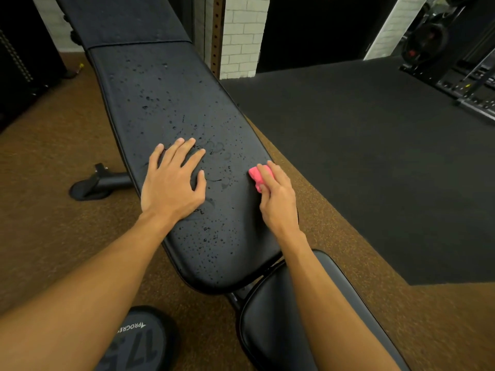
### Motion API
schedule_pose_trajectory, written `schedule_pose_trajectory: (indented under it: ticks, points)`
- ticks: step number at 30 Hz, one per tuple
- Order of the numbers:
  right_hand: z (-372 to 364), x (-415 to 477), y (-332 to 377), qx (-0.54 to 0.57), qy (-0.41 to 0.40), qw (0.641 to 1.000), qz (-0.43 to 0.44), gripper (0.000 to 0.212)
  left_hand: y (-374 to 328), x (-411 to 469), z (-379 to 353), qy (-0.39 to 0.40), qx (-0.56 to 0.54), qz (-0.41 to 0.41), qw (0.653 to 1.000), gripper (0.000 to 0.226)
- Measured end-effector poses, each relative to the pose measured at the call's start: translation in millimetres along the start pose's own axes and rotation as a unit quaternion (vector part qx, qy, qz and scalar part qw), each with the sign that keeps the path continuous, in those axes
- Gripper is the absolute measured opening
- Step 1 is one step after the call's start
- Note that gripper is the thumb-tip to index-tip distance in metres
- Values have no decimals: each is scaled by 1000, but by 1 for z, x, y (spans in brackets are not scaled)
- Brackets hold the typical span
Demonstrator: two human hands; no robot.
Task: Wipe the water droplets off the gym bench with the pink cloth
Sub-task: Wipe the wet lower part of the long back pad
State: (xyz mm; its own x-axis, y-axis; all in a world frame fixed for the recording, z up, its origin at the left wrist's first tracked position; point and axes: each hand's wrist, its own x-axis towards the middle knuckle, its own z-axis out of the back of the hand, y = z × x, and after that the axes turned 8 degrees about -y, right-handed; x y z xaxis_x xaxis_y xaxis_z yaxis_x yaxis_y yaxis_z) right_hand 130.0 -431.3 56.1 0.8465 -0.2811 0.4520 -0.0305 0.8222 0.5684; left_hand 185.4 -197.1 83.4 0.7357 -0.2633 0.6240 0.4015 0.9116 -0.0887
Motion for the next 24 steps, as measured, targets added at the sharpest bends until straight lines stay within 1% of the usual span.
schedule_pose_trajectory:
  ticks: [3,4,5,6,9,11,13,16,17,19,22,24]
  points:
    - [8,-19,-3,-3,37,994,100,43,-1,0,1,2,5,0,1000,56]
    - [13,-25,-8,-6,43,992,117,43,-1,0,1,3,4,1,1000,56]
    - [18,-27,-13,-10,40,993,114,43,-1,1,2,3,3,2,1000,55]
    - [21,-23,-18,-16,30,995,92,43,-1,1,2,2,3,3,1000,55]
    - [13,-1,-12,-16,0,1000,-4,43,-1,1,2,-3,1,4,1000,53]
    - [3,7,3,-3,1,1000,-7,43,0,0,2,-3,2,3,1000,53]
    - [-2,2,12,5,19,999,40,44,0,-1,1,-4,4,3,1000,53]
    - [7,-23,4,-4,53,990,129,45,0,-1,0,-5,5,5,1000,53]
    - [12,-30,-2,-7,55,989,139,44,0,-1,0,-4,4,6,1000,53]
    - [20,-32,-11,-13,40,993,108,43,0,0,1,-4,2,6,1000,53]
    - [12,-17,-7,-12,0,1000,20,42,0,0,0,-5,2,6,1000,52]
    - [2,-14,8,-4,-1,1000,19,43,0,-1,0,-6,3,5,1000,52]
